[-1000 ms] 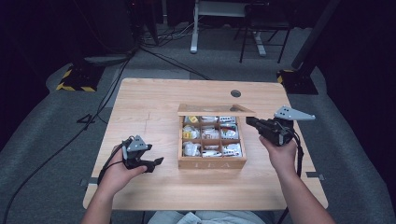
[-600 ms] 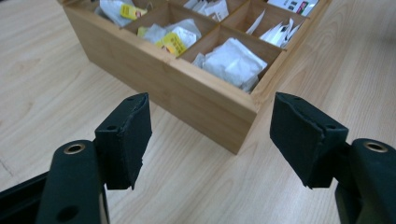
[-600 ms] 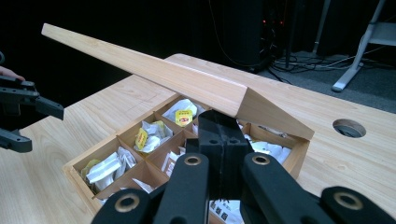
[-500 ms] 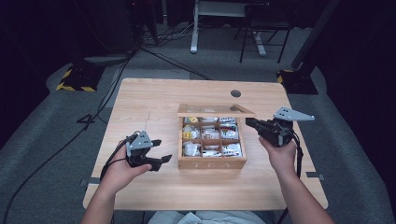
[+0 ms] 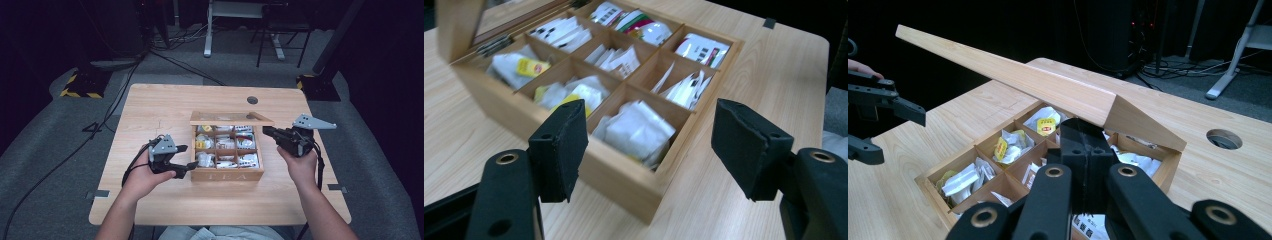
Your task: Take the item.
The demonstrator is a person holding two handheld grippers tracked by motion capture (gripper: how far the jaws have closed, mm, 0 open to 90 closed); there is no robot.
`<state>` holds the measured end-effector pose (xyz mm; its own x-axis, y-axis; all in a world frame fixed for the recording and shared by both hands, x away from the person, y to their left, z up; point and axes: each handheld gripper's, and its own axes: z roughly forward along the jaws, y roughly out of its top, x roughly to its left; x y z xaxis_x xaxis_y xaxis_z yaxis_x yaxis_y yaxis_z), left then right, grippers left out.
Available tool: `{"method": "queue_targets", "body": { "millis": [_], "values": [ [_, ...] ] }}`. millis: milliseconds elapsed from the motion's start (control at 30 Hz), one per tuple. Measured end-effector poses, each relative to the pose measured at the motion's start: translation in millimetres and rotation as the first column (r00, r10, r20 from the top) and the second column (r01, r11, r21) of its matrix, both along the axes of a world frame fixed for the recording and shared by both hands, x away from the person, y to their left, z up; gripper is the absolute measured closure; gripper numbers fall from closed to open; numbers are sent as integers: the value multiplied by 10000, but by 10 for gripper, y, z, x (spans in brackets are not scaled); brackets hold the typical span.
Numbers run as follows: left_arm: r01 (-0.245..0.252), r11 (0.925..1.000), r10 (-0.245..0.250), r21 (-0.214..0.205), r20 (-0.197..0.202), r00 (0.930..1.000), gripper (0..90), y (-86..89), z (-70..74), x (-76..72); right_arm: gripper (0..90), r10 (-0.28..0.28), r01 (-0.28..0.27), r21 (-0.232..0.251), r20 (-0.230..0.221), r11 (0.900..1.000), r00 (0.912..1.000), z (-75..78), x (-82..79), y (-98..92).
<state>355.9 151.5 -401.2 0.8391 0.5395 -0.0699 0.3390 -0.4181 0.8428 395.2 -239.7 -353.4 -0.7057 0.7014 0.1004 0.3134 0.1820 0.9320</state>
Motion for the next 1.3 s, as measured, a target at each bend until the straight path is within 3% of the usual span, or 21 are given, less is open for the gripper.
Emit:
{"method": "queue_targets", "body": {
  "millis": [467,900,1200,1300],
  "values": [
    [737,9971,-735,-160,136,9972,316,-417,52,80,900,98,-97,-52,62,9999,9999,8,-2,5],
    [1054,9937,-1053,-390,62,9944,334,-756,12,203,899,147,-147,-11,24,9999,9999,8,6,-2],
    [1074,9940,-1077,-189,-146,9941,369,-956,-112,336,900,191,-191,16,24,9998,9998,8,9,-4],
    [1024,9947,-1021,88,-294,9943,394,-1010,-159,381,899,195,-195,13,26,9998,9998,8,9,-5]
  ]
}}
